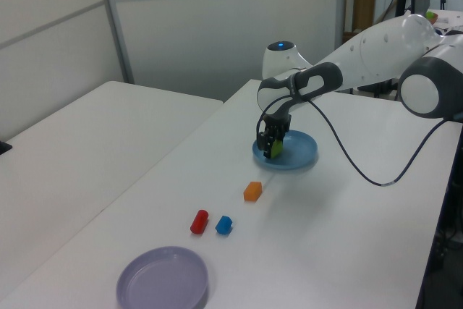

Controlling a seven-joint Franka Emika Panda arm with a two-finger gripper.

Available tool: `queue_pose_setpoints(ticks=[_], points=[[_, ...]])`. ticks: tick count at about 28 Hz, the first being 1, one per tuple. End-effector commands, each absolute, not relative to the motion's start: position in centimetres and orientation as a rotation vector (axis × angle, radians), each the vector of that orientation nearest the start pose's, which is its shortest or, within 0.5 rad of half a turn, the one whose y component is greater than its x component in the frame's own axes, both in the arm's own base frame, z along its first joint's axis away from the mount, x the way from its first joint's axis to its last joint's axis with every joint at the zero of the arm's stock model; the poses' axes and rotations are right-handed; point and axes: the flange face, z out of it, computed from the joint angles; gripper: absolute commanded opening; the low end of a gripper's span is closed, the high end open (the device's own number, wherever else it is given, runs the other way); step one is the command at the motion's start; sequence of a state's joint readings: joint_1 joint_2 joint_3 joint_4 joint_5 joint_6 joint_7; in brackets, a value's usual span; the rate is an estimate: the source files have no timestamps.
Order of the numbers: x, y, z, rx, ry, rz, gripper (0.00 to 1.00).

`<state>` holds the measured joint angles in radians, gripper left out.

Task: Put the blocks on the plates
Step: 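Carry the green block onto the light blue plate and release it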

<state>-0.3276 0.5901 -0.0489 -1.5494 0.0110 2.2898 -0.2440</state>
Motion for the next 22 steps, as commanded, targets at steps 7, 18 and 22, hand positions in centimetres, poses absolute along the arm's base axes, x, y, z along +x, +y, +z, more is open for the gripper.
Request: queue_pose_setpoints(ticks=[7,18,22], points=[[66.7,-24.7,35.0,-3.168,0.225,-0.263,1.00],[63.7,-18.1,38.8,-3.125,0.086,-0.007,1.00],[63.5,-14.1,37.7,-3.120,0.010,0.038,1.00]])
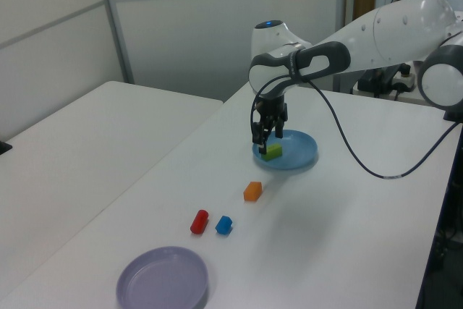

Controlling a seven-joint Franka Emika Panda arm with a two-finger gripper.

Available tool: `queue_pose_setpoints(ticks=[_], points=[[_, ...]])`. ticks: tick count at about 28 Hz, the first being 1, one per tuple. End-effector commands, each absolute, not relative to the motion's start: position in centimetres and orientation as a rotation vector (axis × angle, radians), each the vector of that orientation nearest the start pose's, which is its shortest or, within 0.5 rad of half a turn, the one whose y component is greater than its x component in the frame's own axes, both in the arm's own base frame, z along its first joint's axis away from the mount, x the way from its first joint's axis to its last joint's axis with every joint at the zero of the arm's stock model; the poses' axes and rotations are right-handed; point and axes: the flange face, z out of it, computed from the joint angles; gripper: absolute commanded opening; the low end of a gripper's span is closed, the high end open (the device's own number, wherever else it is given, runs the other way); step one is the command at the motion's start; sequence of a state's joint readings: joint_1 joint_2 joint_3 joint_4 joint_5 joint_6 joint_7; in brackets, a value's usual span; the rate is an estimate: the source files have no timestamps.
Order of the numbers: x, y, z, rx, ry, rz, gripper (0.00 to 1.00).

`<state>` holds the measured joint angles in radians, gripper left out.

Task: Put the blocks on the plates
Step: 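Carry the green block onto the light blue plate and release it, then move the gripper to the orange block and grasp it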

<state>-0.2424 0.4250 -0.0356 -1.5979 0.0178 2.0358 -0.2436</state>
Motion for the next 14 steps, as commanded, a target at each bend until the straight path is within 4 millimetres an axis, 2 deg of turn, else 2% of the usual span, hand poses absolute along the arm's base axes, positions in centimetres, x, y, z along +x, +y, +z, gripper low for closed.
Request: queue_pose_setpoints(ticks=[1,4,7,9,14], points=[[63.5,-13.6,37.3,-3.120,-0.002,0.045,1.00],[63.9,-10.6,36.0,-3.120,-0.075,0.064,1.00],[64.3,-9.1,34.8,-3.126,-0.113,0.047,1.00],[64.7,-8.4,33.9,-3.131,-0.130,0.034,1.00],[65.5,-8.3,32.5,-3.142,-0.144,0.018,1.00]])
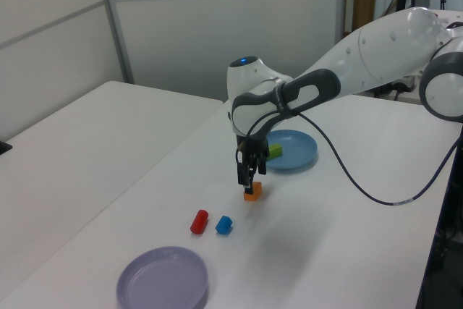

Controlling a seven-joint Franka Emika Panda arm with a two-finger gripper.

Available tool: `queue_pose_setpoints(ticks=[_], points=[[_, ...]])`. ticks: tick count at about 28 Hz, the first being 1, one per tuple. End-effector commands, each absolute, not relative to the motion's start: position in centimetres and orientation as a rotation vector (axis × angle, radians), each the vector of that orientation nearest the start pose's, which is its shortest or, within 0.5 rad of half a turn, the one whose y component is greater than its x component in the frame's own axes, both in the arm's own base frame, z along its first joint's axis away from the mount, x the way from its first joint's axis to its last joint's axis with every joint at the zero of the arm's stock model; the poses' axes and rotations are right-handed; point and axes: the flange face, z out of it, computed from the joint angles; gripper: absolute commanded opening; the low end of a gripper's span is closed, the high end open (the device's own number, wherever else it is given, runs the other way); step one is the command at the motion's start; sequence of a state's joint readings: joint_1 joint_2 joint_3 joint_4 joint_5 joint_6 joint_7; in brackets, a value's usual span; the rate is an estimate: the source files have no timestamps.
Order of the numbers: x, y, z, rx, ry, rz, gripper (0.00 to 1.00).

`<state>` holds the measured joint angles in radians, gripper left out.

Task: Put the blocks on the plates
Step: 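Move the gripper to the orange block and grasp it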

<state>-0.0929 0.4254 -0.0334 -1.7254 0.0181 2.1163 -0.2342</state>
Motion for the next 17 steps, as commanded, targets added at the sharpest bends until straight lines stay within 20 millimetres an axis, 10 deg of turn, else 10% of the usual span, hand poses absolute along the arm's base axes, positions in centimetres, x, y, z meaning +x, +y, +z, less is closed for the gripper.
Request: queue_pose_setpoints(ticks=[1,8,17], points=[[65.7,-8.3,32.4,-3.143,-0.146,0.008,1.00],[66.1,-8.3,31.3,-3.148,-0.158,-0.013,0.91],[66.2,-7.4,30.9,-3.146,-0.189,0.004,0.39]])
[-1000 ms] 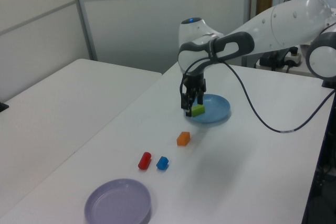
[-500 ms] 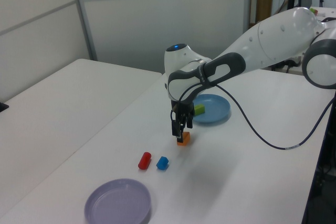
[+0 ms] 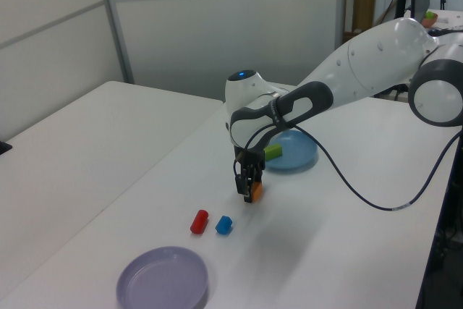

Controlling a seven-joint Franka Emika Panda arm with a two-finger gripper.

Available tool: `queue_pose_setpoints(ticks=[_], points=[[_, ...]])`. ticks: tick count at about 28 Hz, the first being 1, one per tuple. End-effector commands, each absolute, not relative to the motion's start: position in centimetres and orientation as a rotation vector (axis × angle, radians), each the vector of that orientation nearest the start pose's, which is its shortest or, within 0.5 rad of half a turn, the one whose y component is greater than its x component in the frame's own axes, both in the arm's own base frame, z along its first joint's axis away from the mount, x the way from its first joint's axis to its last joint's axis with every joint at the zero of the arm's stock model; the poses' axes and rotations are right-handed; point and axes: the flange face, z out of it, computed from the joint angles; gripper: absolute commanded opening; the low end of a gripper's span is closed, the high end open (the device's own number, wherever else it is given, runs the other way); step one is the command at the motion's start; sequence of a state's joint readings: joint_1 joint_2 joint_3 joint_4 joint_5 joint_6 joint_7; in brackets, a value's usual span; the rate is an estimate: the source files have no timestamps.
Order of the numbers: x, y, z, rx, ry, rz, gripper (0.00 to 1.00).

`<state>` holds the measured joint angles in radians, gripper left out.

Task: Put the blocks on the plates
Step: 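Move the gripper to the orange block and grasp it, then carry the orange block onto the light blue plate and release it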

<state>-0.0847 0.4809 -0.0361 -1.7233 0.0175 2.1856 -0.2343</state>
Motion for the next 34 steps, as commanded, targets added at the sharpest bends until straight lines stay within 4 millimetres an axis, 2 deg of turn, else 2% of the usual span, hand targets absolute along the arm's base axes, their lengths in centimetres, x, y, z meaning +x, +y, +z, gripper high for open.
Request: queue_pose_setpoints(ticks=[1,4,8,13,16,20,22,26,31,32,34], points=[[66.2,-7.5,30.9,-3.146,-0.186,0.007,0.35],[66.2,-7.7,31.6,-3.147,-0.184,-0.005,0.25],[66.4,-8.7,33.5,-3.154,-0.157,-0.053,0.25],[66.4,-12.8,37.1,-3.160,-0.054,-0.123,0.25],[66.3,-15.9,38.2,-3.164,0.018,-0.161,0.26],[65.7,-19.2,37.8,-3.168,0.046,-0.167,0.26],[65.2,-21.0,36.3,-3.168,0.030,-0.135,0.26],[65.1,-22.1,33.7,-3.172,0.028,-0.085,0.28],[64.6,-23.6,33.7,-3.170,0.026,-0.091,0.33],[64.6,-23.6,33.7,-3.170,0.009,-0.091,0.38],[64.6,-23.6,33.7,-3.169,0.011,-0.092,0.39]])
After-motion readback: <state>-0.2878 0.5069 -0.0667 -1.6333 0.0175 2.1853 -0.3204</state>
